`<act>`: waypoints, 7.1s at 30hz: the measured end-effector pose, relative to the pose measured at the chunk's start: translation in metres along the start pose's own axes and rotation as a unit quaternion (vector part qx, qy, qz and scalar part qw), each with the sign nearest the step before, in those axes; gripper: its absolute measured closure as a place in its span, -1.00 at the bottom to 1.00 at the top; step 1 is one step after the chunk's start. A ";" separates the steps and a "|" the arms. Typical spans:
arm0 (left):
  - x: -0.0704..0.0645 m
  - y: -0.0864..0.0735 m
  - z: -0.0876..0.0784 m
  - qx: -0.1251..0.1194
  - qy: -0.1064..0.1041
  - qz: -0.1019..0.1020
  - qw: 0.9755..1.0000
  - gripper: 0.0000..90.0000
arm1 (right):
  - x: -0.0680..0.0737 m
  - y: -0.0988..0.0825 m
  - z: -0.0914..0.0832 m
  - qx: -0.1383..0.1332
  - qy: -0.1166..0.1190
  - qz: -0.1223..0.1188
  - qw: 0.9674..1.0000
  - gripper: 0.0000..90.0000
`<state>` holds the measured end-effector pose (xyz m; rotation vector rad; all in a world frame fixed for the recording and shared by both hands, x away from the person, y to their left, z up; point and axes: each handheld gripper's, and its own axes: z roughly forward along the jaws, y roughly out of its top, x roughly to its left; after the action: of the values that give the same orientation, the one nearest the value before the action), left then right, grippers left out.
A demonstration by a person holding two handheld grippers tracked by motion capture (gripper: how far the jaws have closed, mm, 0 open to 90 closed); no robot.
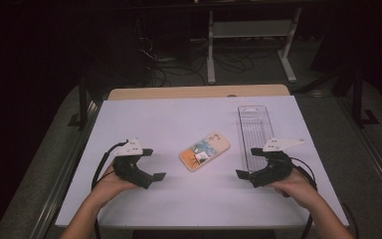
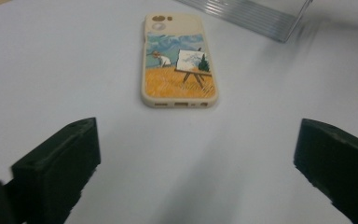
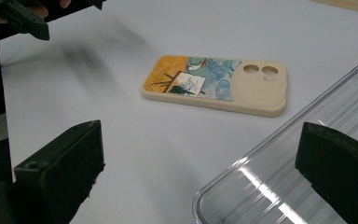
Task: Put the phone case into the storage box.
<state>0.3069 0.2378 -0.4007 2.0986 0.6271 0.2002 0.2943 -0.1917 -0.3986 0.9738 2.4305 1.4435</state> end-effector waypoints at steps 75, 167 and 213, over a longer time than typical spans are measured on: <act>0.008 0.047 0.031 0.004 0.012 -0.011 1.000 -1.00 | -0.003 -0.001 0.000 -0.005 0.007 0.005 1.000 -0.98; 0.013 0.098 0.125 0.019 0.015 0.013 1.000 -1.00 | -0.004 -0.001 0.001 -0.010 0.008 0.006 1.000 -0.98; 0.004 0.068 0.165 0.119 0.031 0.027 0.992 -1.00 | -0.003 -0.001 0.001 -0.007 0.005 0.000 1.000 -0.98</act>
<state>0.3956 0.0885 -0.4408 2.3490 0.6576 0.2319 0.2968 -0.1933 -0.4003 0.9648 2.4240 1.4664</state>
